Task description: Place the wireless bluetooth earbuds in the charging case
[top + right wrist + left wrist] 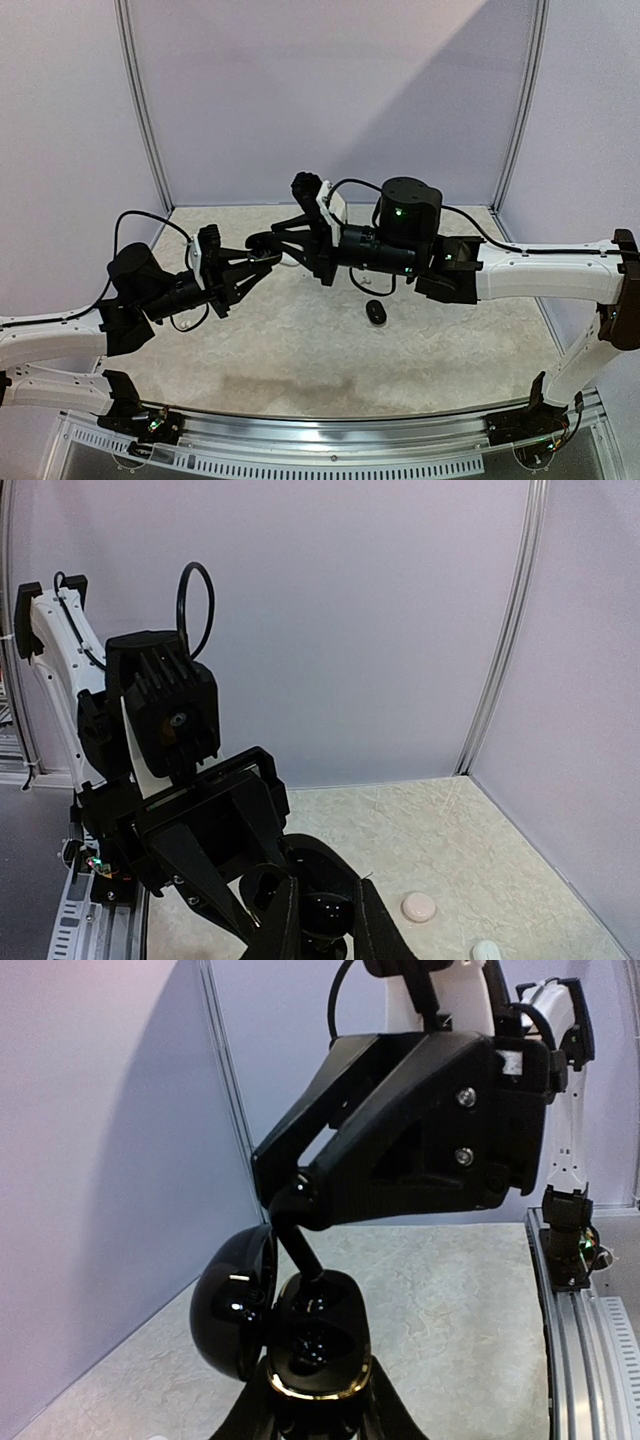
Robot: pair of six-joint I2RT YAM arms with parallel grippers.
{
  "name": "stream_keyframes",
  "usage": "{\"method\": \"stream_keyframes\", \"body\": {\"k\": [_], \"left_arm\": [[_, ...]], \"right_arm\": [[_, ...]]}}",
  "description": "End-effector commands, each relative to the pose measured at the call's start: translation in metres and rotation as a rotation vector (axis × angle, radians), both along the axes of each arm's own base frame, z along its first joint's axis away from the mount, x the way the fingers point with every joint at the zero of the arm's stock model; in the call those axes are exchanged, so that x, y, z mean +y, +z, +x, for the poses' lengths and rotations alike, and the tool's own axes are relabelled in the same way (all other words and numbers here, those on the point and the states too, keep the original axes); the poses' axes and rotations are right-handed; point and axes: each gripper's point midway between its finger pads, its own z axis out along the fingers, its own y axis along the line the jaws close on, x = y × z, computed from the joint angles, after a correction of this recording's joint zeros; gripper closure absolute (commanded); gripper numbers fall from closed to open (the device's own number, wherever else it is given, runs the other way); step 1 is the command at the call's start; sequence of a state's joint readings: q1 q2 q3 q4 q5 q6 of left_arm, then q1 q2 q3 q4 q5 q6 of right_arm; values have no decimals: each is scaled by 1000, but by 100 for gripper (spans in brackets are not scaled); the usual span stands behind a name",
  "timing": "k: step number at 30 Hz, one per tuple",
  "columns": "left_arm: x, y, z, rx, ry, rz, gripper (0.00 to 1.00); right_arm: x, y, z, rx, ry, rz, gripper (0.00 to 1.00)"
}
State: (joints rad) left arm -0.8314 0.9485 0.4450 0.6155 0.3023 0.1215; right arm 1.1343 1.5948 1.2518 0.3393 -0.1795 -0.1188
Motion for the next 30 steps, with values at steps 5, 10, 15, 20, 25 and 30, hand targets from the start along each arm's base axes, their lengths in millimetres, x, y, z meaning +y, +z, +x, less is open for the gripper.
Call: {"method": "stream_keyframes", "body": {"k": [5,10,15,20,25,30], "left_arm": [[-1,21,-2,12,-1,-64,100],[-1,31,-1,31,-1,-96,100],[-1,36,-2,31,-5,-106,100],[2,40,4,53,28,-125,100],[3,45,3,43,27,-135,100],[3,47,3,41,29,-140,100]], "right_arm": [[4,-1,6,-30,-41,8,100],[6,-5,5,-33,-26,2,100],[6,-9,7,-40,-39,-9,100],[5,-13,10,-58,-55,-22,100],[5,-19,10,-94,-55,-28,99],[7,-24,7,-123,-36,-42,90]]}}
